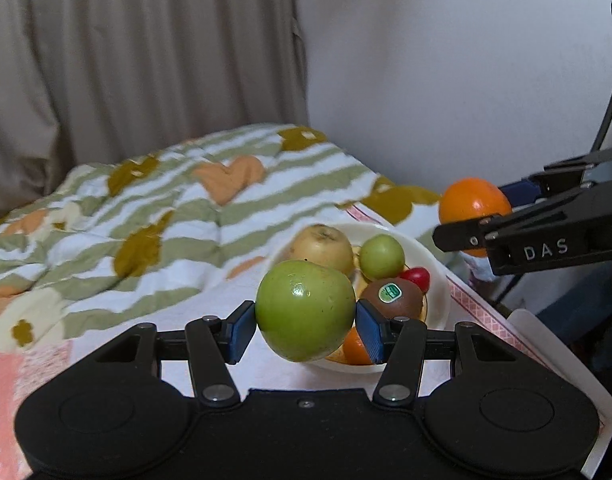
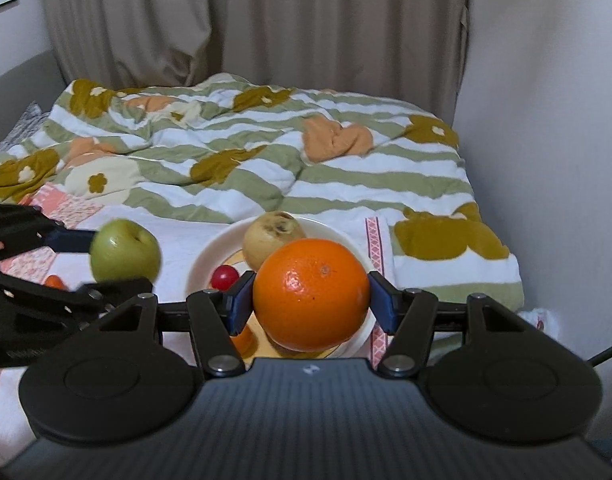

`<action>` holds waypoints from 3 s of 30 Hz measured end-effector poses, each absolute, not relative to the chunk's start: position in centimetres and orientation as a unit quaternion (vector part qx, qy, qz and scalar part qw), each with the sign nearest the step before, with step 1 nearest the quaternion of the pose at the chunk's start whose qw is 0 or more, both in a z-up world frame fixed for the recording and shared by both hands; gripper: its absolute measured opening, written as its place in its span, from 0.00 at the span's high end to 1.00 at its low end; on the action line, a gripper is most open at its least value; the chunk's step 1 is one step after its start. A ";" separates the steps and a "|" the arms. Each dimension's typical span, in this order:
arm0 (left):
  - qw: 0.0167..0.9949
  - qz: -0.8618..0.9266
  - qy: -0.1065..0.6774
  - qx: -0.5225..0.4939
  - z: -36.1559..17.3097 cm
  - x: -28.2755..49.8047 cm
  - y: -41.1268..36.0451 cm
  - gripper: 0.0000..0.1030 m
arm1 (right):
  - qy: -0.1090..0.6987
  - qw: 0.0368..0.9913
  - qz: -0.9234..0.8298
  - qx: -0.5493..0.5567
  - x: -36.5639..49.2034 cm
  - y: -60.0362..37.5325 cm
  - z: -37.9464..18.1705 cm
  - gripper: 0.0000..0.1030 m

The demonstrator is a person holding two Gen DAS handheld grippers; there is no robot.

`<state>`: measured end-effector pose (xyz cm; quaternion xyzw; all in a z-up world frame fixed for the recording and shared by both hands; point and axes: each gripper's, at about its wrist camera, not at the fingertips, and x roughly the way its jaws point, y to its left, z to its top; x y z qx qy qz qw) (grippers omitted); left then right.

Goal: Organize fruits
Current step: 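Carry both fruits to the white bowl and release them inside with both tools, then withdraw both tools from the bowl toward the last tangerine and orange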

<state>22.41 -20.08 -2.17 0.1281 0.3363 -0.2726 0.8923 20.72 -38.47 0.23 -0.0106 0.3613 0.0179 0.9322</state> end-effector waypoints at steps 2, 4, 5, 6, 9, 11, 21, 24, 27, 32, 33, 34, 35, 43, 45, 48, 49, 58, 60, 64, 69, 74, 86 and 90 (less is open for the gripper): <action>0.883 -0.282 0.349 0.135 -3.3 23.6 -20.9 0.43 | 0.367 0.930 0.013 -0.004 21.3 -38.7 -0.4 0.27; 0.876 -0.288 0.360 0.142 -4.4 24.6 -21.4 0.43 | 0.374 0.927 0.007 0.003 21.9 -39.1 -1.0 0.27; 0.872 -0.290 0.366 0.145 -4.9 25.1 -21.6 0.43 | 0.377 0.926 0.005 0.005 22.2 -39.3 -1.2 0.27; 0.869 -0.292 0.372 0.148 -5.5 25.6 -21.9 0.43 | 0.380 0.925 0.003 0.008 22.5 -39.4 -1.5 0.27; 0.860 -0.296 0.384 0.158 -6.6 26.6 -22.4 0.43 | 0.386 0.922 -0.003 0.012 23.0 -39.8 -2.0 0.27; 0.857 -0.298 0.388 0.164 -7.0 27.1 -22.5 0.43 | 0.388 0.921 -0.005 0.013 23.2 -39.9 -2.2 0.27; 0.854 -0.304 0.392 0.159 -7.4 27.8 -22.7 0.09 | 0.389 0.921 -0.004 0.010 23.3 -39.8 -2.2 0.27; 0.863 -0.302 0.376 0.154 -6.4 27.3 -22.0 0.03 | 0.389 0.921 -0.001 0.006 23.7 -39.7 -2.5 0.27; 0.867 -0.291 0.373 0.157 -5.7 27.0 -21.3 0.03 | 0.388 0.922 0.004 0.003 24.1 -39.4 -2.6 0.27; 0.877 -0.266 0.372 0.148 -4.6 26.5 -19.4 0.03 | 0.385 0.923 0.020 0.001 25.0 -38.5 -2.6 0.27; 0.879 -0.260 0.372 0.147 -4.4 26.3 -19.1 0.03 | 0.385 0.923 0.025 0.001 25.2 -38.3 -2.5 0.27; 0.881 -0.254 0.371 0.146 -4.3 26.3 -18.7 0.03 | 0.385 0.923 0.029 0.000 25.4 -38.0 -2.7 0.27; 0.883 -0.248 0.371 0.144 -4.1 26.1 -18.4 0.03 | 0.384 0.923 0.032 -0.001 25.6 -37.8 -2.7 0.27; 0.893 -0.214 0.373 0.129 -3.4 25.3 -15.8 0.02 | 0.383 0.922 0.052 0.012 27.2 -36.1 -4.0 0.27; 0.894 -0.208 0.377 0.124 -3.4 25.1 -15.3 0.02 | 0.381 0.923 0.052 0.021 27.5 -35.9 -4.4 0.27; 0.894 -0.202 0.385 0.108 -3.4 25.1 -14.6 0.02 | 0.374 0.926 0.048 0.029 27.8 -35.7 -5.0 0.27; 0.895 -0.198 0.387 0.103 -3.4 25.1 -14.4 0.02 | 0.372 0.927 0.047 0.031 27.8 -35.6 -5.2 0.27; 0.898 -0.180 0.389 0.101 -3.7 24.6 -13.4 0.02 | 0.340 0.939 0.039 0.036 27.1 -35.1 -6.3 0.10; 0.898 -0.178 0.390 0.098 -3.7 24.4 -13.1 0.02 | 0.329 0.943 0.035 0.030 26.7 -35.0 -5.9 0.00; 0.900 -0.175 0.388 0.096 -3.5 23.7 -12.8 0.02 | 0.324 0.945 0.032 0.029 25.8 -34.9 -5.3 0.00; 0.905 -0.173 0.377 0.095 -2.6 22.5 -12.6 0.02 | 0.320 0.946 0.031 0.030 24.8 -35.0 -4.3 0.00; 0.913 -0.169 0.362 0.085 -1.2 20.5 -11.8 0.02 | 0.306 0.951 0.032 0.027 22.2 -34.8 -2.1 0.00; 0.940 -0.128 0.303 0.087 2.8 13.5 -8.3 0.02 | 0.270 0.962 0.051 0.003 15.1 -31.9 3.9 0.00; 0.947 -0.097 0.295 0.084 3.8 11.5 -6.3 0.02 | 0.272 0.960 0.071 0.006 13.5 -30.4 4.7 0.00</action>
